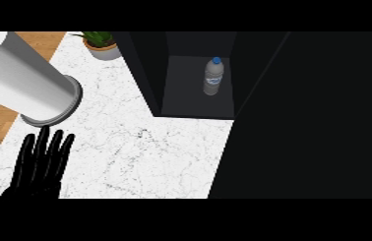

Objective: Pick up the bottled water, place it into the cabinet and close the cabinet

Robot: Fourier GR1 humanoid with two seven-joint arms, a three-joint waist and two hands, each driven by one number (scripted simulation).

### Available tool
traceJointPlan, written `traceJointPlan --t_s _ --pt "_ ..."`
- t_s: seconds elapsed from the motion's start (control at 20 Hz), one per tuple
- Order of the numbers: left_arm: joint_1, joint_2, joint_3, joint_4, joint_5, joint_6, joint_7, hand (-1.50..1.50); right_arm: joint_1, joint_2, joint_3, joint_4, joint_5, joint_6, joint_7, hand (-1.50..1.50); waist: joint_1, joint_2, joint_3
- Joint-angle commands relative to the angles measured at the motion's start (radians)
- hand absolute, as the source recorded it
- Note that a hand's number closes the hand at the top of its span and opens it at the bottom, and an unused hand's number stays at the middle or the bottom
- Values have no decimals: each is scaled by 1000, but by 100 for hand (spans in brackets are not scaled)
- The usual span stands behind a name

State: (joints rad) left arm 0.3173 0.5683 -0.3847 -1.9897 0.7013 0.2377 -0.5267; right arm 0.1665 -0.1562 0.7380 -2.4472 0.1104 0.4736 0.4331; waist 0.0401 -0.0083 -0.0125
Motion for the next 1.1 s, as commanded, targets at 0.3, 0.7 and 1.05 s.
traceJointPlan --t_s 0.3,0.7,1.05 --pt "29 37 42 -3 36 -69 -12 -150 -138 147 69 100 62 -144 61 150 28 8 -2" --pt "50 46 38 -16 33 -97 -26 -150 -136 147 16 121 7 -141 42 150 62 21 -2" --pt "33 52 69 -12 51 -113 -27 -150 -119 147 21 160 -112 -130 47 150 85 43 -2"
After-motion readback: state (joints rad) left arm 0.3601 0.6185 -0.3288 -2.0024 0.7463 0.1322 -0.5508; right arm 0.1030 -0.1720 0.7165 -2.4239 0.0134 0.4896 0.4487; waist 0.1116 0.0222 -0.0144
